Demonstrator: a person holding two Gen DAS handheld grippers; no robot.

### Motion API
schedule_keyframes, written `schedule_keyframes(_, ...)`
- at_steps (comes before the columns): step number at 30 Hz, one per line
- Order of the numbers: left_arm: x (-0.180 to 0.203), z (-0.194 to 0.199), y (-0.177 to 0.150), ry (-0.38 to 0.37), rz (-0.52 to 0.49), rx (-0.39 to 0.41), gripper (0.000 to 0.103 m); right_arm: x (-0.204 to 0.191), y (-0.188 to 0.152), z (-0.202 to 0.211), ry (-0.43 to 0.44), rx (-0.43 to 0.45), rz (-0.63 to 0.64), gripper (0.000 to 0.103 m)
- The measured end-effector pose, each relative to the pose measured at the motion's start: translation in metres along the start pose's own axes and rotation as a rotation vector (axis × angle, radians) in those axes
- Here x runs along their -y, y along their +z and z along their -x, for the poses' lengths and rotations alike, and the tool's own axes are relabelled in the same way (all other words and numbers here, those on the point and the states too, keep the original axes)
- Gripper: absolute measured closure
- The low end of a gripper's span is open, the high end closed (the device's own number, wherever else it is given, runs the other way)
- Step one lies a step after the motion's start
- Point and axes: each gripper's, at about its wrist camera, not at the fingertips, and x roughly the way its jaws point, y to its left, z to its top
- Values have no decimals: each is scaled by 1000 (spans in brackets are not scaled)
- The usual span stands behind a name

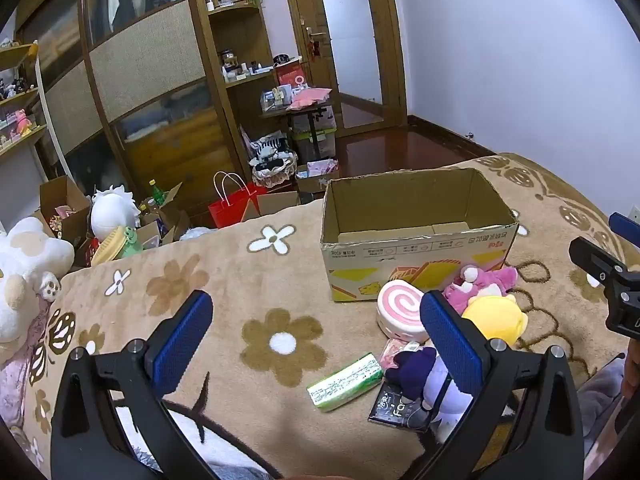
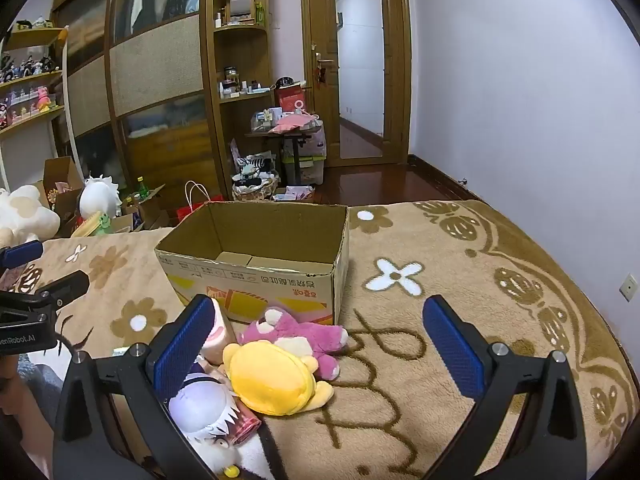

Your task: Organize soft objects

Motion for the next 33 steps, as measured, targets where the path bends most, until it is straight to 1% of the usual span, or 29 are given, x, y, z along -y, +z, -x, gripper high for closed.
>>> schedule_keyframes(33,0,0,0,8,-4,1,1,-4,0,1,1,5,11,0)
